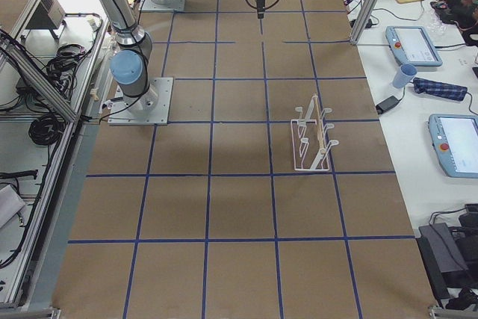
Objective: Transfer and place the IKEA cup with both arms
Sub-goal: 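Lower the cup onto the tray of colored cups with the left gripper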
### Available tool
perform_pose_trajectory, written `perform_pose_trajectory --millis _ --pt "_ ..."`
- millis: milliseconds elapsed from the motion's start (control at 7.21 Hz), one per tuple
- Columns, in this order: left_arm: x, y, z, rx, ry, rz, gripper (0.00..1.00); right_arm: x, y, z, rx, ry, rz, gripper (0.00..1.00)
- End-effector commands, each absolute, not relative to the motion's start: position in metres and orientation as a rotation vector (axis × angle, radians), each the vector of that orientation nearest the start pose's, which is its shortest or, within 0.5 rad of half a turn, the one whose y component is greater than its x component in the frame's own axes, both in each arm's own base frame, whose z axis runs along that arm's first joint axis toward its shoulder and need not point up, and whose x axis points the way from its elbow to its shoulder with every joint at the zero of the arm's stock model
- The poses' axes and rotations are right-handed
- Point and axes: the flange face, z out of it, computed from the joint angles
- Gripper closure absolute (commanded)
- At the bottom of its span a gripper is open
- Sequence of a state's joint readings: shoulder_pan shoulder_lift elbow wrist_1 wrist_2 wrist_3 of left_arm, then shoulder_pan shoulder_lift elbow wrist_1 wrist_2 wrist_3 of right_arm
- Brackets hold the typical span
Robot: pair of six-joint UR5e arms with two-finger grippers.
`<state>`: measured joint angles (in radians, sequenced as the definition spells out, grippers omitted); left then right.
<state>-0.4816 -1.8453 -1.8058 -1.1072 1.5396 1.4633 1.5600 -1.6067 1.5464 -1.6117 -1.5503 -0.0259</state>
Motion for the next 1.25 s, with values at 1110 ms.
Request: perform_pose_trajectory --millis 1110 --pt "0.416 -0.386 0.245 0.504 3.213 -0.065 1.0 0.13 -0.485 0.524 -0.026 3.119 -0.166 0.0"
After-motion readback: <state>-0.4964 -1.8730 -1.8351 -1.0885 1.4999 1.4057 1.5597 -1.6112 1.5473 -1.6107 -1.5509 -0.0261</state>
